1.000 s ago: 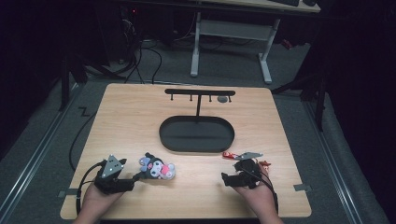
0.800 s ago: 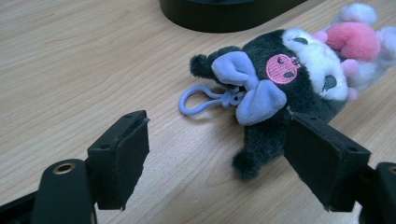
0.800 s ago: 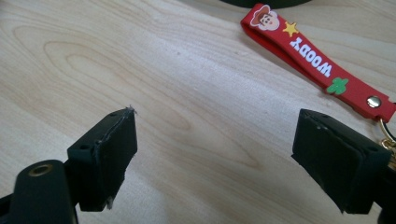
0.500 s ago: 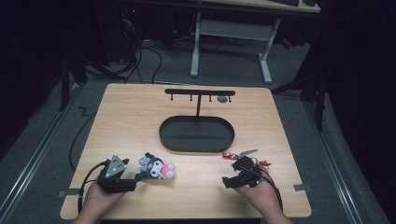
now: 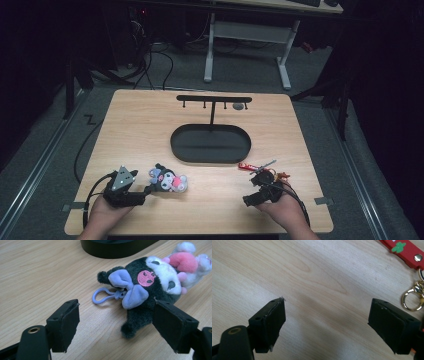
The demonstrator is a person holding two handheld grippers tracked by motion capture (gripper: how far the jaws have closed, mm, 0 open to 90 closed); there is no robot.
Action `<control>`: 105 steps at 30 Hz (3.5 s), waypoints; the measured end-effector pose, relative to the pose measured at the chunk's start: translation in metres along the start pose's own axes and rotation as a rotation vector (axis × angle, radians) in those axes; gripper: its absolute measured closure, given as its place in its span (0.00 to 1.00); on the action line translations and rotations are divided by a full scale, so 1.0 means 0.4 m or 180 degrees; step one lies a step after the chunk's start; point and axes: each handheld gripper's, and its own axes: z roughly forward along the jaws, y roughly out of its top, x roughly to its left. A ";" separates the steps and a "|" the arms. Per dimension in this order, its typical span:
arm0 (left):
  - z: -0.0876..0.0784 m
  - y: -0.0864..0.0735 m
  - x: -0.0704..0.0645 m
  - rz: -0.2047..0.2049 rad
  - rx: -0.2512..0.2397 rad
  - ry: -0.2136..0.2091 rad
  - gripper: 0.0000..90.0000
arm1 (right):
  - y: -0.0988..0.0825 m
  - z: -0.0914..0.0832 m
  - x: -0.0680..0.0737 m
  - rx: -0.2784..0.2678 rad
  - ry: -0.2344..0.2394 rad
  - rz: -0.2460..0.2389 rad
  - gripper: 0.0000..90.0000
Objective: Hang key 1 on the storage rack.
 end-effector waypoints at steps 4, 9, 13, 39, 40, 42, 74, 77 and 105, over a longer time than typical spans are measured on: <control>-0.001 -0.001 0.001 0.0007 0.0018 -0.0003 0.24 | -0.006 -0.004 -0.006 0.0089 -0.0047 -0.0021 0.16; 0.001 -0.001 -0.001 0.0014 0.0022 -0.0010 0.24 | -0.019 -0.009 -0.016 0.0183 -0.0075 0.0020 0.16; 0.002 -0.001 -0.002 0.0014 0.0024 -0.0015 0.24 | -0.036 -0.020 -0.038 0.0207 -0.0116 0.0084 0.16; 0.011 -0.001 -0.005 0.0054 0.0089 -0.0047 0.25 | -0.082 -0.075 -0.180 0.0042 -0.0319 0.0541 0.23; 0.011 -0.002 -0.005 0.0058 0.0092 -0.0049 0.25 | -0.077 -0.074 -0.183 0.0021 -0.0337 0.0535 0.27; 0.011 -0.002 -0.005 0.0058 0.0095 -0.0051 0.25 | -0.068 -0.071 -0.187 -0.0001 -0.0359 0.0540 0.36; 0.012 -0.006 -0.006 0.0102 0.0133 -0.0095 0.25 | -0.021 0.012 -0.232 0.0160 -0.0453 0.0780 0.50; 0.012 -0.006 -0.005 0.0105 0.0134 -0.0096 0.25 | -0.020 0.016 -0.235 0.0138 -0.0468 0.0790 0.53; 0.009 -0.007 -0.007 0.0092 0.0131 -0.0103 0.27 | -0.014 -0.039 -0.229 0.0057 -0.0110 0.0795 0.73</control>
